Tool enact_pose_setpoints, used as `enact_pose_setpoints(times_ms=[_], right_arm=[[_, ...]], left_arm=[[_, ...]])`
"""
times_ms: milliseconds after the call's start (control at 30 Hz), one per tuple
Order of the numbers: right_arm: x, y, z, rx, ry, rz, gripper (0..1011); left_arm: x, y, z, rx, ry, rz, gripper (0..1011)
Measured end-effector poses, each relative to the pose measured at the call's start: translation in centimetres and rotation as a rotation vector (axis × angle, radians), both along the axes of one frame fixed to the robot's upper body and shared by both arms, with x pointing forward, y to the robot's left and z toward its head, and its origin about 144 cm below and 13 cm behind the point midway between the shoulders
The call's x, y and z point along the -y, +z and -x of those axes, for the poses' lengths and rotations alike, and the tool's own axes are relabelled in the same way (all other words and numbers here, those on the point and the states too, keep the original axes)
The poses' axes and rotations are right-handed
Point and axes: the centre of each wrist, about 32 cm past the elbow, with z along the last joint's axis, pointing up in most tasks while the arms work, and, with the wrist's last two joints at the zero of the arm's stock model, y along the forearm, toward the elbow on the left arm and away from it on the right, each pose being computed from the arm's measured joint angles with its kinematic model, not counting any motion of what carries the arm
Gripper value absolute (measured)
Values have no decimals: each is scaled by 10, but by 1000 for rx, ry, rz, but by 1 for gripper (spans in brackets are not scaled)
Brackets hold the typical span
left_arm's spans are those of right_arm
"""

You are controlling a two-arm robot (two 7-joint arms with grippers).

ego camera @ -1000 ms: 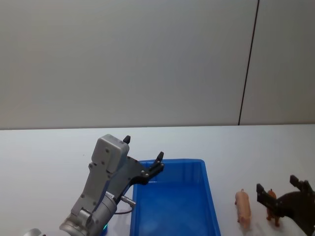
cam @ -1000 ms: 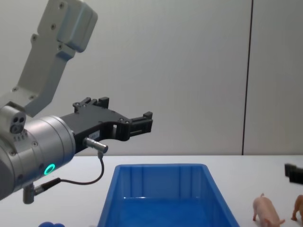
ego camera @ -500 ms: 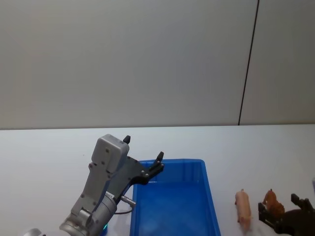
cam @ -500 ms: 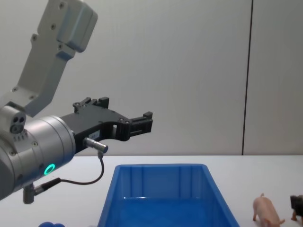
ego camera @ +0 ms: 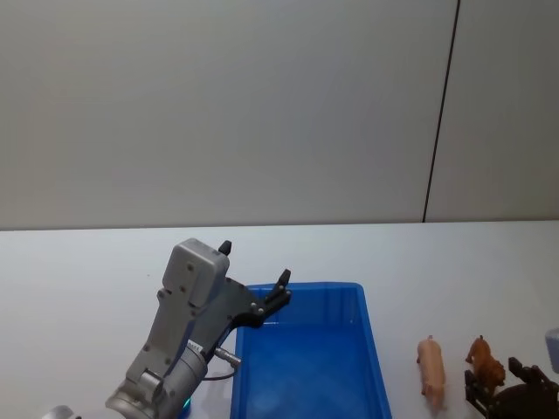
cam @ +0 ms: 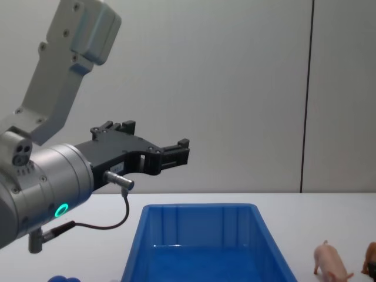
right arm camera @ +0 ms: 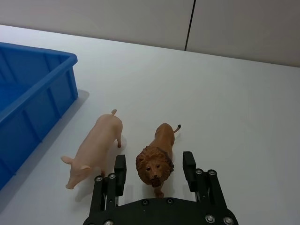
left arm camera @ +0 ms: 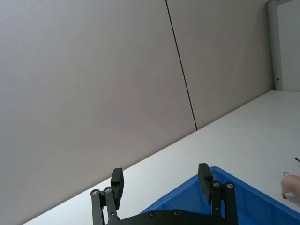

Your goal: Pick up the two dolls from the table and place them into the box.

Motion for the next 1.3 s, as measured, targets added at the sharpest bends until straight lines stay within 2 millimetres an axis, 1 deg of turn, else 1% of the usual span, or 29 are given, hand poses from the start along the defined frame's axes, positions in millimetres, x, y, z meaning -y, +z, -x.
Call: enact_pose_setpoints(times_ms=[100,167,233,267,300,400,600,933,1300], right_arm=[[0,-4,-2,5,2,4,676],[0,-5,-2,7,3,6,631],[1,-7,-2,9,4,8,560],[1,-8,-2,12,5,8,560],[1,-8,-3,16,6,10,495],[0,-9,-2,24,9,11,429],[0,-8,-1,46,13,13,426],[-3,5,4,126,29,5,426],[-13,20,3,214,121,-53,426]], left_arm=[[0,0,0,0,0,0,1001],[0,0,0,0,0,0,1001],[0,0,0,0,0,0,1001],[0,0,0,0,0,0,1001],[0,0,0,0,0,0,1001],[0,0,0,0,0,0,1001],[0,0,0,0,0,0,1001],[0,0,0,0,0,0,1001],[0,0,0,0,0,0,1001]])
